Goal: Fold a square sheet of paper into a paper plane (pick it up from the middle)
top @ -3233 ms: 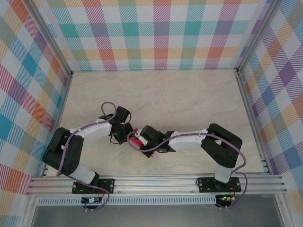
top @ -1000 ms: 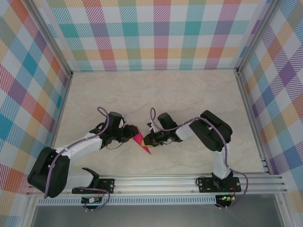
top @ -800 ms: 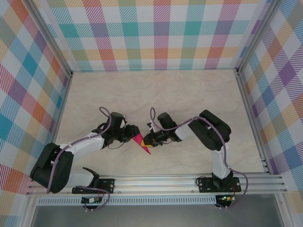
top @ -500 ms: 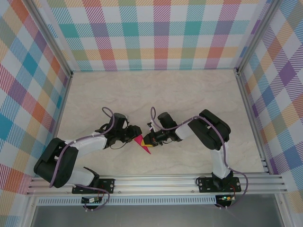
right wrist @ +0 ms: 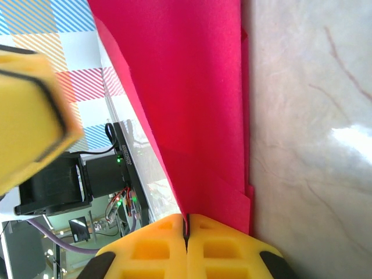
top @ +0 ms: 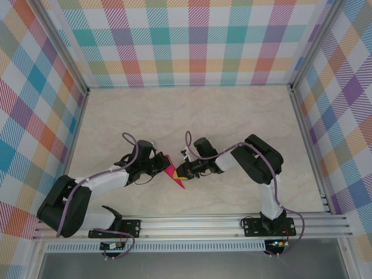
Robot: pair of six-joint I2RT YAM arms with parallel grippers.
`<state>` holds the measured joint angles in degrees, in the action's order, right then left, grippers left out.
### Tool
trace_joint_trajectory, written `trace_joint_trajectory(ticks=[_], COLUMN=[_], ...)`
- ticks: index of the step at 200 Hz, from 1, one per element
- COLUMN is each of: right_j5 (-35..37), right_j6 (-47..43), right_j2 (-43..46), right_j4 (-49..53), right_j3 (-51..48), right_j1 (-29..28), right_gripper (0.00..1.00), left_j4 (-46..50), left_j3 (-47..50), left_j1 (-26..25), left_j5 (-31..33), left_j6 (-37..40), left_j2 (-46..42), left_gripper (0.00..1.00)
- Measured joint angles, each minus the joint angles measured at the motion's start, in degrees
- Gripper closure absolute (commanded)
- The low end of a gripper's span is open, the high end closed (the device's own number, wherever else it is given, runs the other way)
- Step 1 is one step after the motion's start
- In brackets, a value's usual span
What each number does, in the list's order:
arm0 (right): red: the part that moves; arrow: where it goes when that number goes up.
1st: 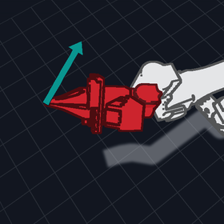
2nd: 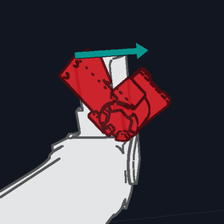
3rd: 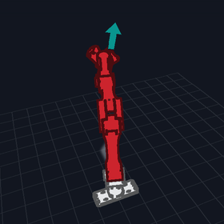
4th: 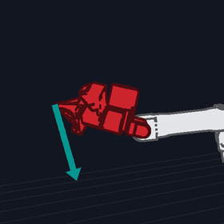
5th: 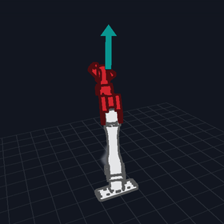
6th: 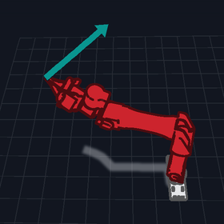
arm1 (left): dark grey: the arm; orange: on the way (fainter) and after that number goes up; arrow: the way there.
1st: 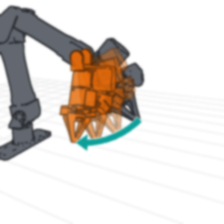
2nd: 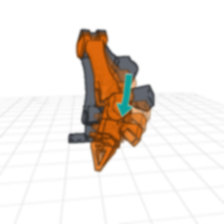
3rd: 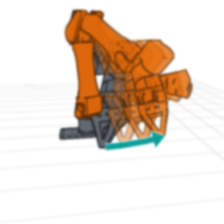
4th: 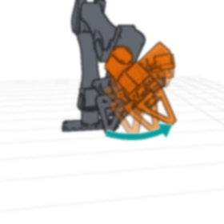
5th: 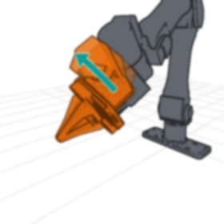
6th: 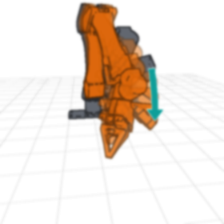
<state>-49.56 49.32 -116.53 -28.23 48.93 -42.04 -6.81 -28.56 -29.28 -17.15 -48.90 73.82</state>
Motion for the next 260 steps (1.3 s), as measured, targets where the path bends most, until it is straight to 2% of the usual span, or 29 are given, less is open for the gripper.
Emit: trace_joint_trajectory(ticks=[21, 49, 260], right_j5=[0.02, 0.02, 0.48], right_j6=[0.02, 0.02, 1.29], right_j2=[0.00, -0.02, -0.15], right_j4=[0.02, 0.02, 0.02], right_j3=[0.02, 0.04, 0.22], right_j1=[0.00, 0.00, 0.04], right_gripper=[0.96, 0.96, 0.93], left_j4=[0.96, 0.81, -9.05], left_j3=[0.76, 2.32, 3.15], left_j1=[0.00, 0.00, -0.02], left_j5=[1.36, 1.84, 1.33], left_j6=[-0.70, -1.70, -2.64], left_j2=[-3.63, -3.93, 9.99], left_gripper=[1.00, 1.00, 1.00])
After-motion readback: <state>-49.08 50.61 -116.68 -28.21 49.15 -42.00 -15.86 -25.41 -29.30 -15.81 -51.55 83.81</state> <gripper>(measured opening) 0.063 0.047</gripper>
